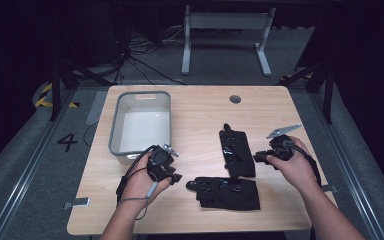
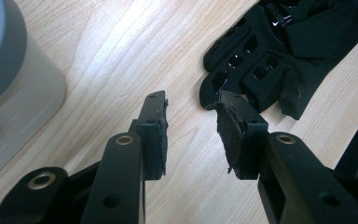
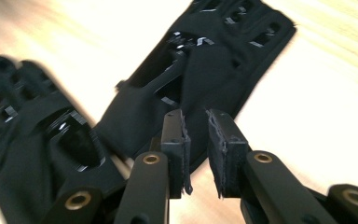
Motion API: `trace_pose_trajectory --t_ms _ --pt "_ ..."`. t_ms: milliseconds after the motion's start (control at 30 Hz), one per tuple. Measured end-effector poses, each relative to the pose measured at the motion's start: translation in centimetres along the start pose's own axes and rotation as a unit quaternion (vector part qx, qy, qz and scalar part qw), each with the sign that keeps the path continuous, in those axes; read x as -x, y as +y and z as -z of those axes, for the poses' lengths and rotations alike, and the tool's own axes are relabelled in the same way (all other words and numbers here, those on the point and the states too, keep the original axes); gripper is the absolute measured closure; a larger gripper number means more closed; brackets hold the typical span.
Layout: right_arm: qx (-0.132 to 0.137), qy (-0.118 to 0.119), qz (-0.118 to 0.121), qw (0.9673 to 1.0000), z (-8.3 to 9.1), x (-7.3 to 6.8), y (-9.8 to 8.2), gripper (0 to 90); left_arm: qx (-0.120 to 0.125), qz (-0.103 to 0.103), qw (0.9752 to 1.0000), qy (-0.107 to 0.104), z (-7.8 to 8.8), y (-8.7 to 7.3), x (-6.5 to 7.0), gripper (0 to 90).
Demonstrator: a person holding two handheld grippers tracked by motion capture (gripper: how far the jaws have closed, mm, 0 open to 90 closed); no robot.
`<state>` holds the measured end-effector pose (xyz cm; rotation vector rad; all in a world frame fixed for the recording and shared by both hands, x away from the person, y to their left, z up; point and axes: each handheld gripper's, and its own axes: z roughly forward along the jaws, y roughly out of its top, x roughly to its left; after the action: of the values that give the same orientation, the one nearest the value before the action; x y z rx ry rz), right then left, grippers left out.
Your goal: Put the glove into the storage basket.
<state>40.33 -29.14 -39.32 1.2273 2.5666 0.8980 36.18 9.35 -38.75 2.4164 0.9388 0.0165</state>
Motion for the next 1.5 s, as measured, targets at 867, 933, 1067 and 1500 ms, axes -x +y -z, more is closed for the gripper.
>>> trace_pose_trajectory --t_ms 867,933,1067,1500 --pt "-0.067 -0.039 -0.062 0.9950 -6.2 2.6 2.0 70.9 -0.007 -0.004 1.0000 0.004 -0.5 -0.2 -0.2 61.8" --pt "-0.070 -0.046 -0.049 0.9952 -6.3 2.4 2.1 73.3 -0.007 -0.006 1.0000 0.004 -0.5 -0.1 -0.2 61.7" --pt "-0.074 -0.047 -0.038 0.9954 -6.4 2.0 2.3 83.0 -0.006 -0.009 0.9999 0.003 -0.5 -0.1 -0.1 61.8" --pt "-0.035 -0.065 0.035 0.9966 -3.9 0.8 3.6 87.9 -0.003 -0.007 1.0000 0.000 -0.5 -0.1 -0.2 61.9"
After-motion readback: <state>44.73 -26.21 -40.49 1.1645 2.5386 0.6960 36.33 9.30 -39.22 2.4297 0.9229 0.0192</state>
